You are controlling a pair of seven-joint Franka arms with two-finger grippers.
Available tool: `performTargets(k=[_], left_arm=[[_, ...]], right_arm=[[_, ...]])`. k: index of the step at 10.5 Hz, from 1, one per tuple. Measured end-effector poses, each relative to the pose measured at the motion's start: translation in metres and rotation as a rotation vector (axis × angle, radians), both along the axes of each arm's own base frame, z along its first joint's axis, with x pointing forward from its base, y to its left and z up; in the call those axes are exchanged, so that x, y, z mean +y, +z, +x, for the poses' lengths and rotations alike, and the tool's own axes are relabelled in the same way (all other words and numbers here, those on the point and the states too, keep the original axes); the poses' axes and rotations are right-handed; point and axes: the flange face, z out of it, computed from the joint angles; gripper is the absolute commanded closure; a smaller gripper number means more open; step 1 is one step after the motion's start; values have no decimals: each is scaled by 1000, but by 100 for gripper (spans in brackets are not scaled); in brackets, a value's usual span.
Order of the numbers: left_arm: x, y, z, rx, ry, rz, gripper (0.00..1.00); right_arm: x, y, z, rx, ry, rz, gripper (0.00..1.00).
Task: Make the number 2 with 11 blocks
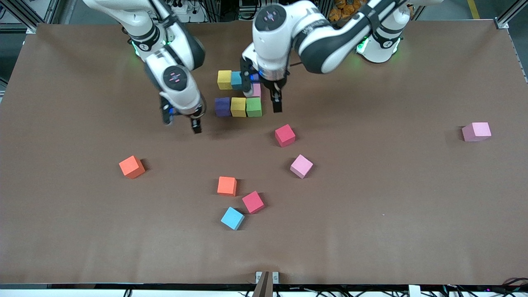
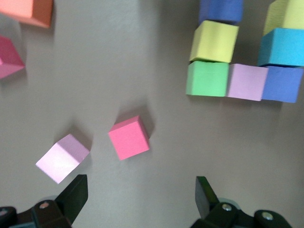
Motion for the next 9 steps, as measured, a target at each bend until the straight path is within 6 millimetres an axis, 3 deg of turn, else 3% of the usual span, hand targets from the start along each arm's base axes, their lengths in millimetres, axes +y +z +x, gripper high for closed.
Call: performTargets(k=[2, 4, 5, 9], left_arm=[[17, -6, 21, 2, -29, 12, 0], [39, -16, 49, 28, 0, -10, 0], [41, -20, 58, 21, 19, -44, 0], [6, -63, 53, -24, 239, -117, 0]], right_arm=[[-38, 8, 26, -3, 149, 21, 0], [-66, 18, 47, -14, 318, 34, 0], [-78, 23, 55, -16, 414, 41, 0], [-112, 30, 72, 21, 873, 79, 0]])
